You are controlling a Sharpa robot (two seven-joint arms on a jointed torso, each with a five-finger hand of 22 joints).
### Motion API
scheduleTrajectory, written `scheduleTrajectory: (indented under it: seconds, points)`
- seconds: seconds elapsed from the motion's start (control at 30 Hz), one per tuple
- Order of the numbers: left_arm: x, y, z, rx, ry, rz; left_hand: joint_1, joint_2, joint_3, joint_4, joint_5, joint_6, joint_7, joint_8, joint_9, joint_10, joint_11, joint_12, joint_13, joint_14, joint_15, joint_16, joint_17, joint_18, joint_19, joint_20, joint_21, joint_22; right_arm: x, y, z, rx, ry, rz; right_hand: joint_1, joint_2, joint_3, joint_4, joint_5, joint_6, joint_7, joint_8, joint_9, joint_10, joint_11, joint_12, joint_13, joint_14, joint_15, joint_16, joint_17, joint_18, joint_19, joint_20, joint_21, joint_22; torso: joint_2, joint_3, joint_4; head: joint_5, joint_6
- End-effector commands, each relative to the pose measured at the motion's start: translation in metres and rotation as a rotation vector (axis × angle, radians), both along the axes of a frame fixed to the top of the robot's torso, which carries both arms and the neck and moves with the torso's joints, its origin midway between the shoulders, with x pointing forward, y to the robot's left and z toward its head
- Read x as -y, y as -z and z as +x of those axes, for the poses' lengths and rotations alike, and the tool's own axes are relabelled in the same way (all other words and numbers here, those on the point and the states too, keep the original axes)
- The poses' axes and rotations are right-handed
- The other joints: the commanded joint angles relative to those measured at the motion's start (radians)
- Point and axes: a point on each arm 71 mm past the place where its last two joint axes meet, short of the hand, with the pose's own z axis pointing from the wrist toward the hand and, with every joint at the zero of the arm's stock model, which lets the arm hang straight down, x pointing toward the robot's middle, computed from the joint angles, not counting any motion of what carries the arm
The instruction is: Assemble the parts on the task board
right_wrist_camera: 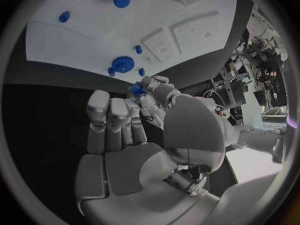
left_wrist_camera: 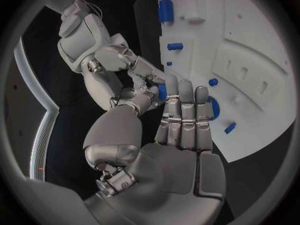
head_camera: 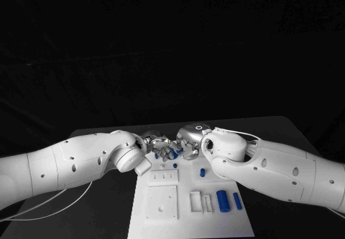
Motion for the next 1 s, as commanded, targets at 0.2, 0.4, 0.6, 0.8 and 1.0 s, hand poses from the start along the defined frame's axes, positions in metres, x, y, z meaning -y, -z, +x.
scheduleTrajectory:
  seconds: [0.2, 0.4, 0.6, 0.8, 1.0]
  points:
    - [0.003, -0.001, -0.001, 0.003, 0.016, -0.020, -0.012, 0.036, 0.001, -0.026, 0.009, 0.023, -0.003, 0.005, 0.007, 0.006, -0.007, -0.006, 0.000, -0.008, 0.002, 0.010, -0.005, -0.019, -0.011, -0.051, 0.004, 0.010, 0.001, 0.002, 0.002, -0.010, 0.004, -0.006, -0.003, -0.013, 0.001, 0.010, 0.001, 0.034, 0.033, -0.002, -0.001, 0.003, 0.002, -0.007, -0.002, 0.004, -0.002, -0.010, -0.003, 0.069, -0.003, 0.001, -0.009, 0.001, 0.000, 0.0001, 0.0002, 0.001, -0.001]
    - [0.002, -0.002, 0.000, 0.014, 0.008, -0.020, -0.018, 0.036, 0.008, -0.043, 0.053, 0.046, -0.010, 0.016, 0.018, 0.015, -0.012, -0.004, 0.000, -0.003, 0.000, 0.017, -0.008, -0.020, -0.009, -0.053, 0.007, 0.011, 0.005, 0.003, 0.004, -0.007, 0.018, 0.005, -0.011, -0.025, 0.000, 0.021, 0.001, 0.025, 0.037, -0.009, -0.005, -0.004, 0.006, -0.014, -0.004, 0.002, 0.002, -0.017, -0.006, 0.069, -0.007, 0.004, -0.015, -0.001, 0.000, 0.0002, -0.0004, 0.002, -0.003]
    - [-0.001, -0.003, 0.001, 0.031, -0.008, -0.015, -0.022, 0.034, 0.014, -0.053, 0.078, 0.059, -0.017, 0.023, 0.030, 0.029, -0.018, 0.000, 0.002, 0.008, -0.007, 0.028, -0.008, -0.020, -0.001, -0.057, 0.015, 0.011, 0.009, 0.002, 0.005, -0.002, 0.025, 0.020, -0.026, -0.051, -0.003, 0.048, -0.002, 0.013, 0.043, -0.019, -0.008, -0.012, 0.011, -0.022, -0.007, -0.002, 0.007, -0.024, -0.008, 0.069, -0.010, 0.006, -0.022, -0.003, 0.000, 0.0005, -0.0009, 0.002, -0.003]
    - [-0.002, -0.002, 0.001, 0.034, -0.007, -0.003, -0.022, 0.031, 0.018, -0.057, 0.083, 0.067, -0.021, 0.026, 0.039, 0.038, -0.022, 0.004, 0.004, 0.015, -0.011, 0.036, -0.009, -0.019, 0.005, -0.061, 0.020, 0.012, 0.012, 0.003, 0.004, 0.000, 0.026, 0.027, -0.031, -0.060, -0.006, 0.059, -0.003, 0.009, 0.044, -0.022, -0.009, -0.014, 0.012, -0.024, -0.009, -0.002, 0.008, -0.026, -0.008, 0.069, -0.011, 0.006, -0.025, -0.004, 0.000, 0.0005, 0.0000, 0.002, -0.002]
    - [-0.004, -0.002, 0.001, 0.036, -0.015, 0.001, -0.022, 0.030, 0.019, -0.058, 0.084, 0.070, -0.022, 0.028, 0.044, 0.042, -0.024, 0.006, 0.005, 0.018, -0.013, 0.040, -0.009, -0.020, 0.008, -0.063, 0.022, 0.012, 0.011, 0.004, 0.000, -0.010, 0.015, 0.030, -0.031, -0.061, -0.006, 0.060, -0.003, 0.008, 0.044, -0.022, -0.010, -0.015, 0.013, -0.025, -0.009, -0.003, 0.008, -0.027, -0.008, 0.069, -0.011, 0.006, -0.026, -0.004, 0.000, 0.0006, -0.0001, 0.003, -0.003]
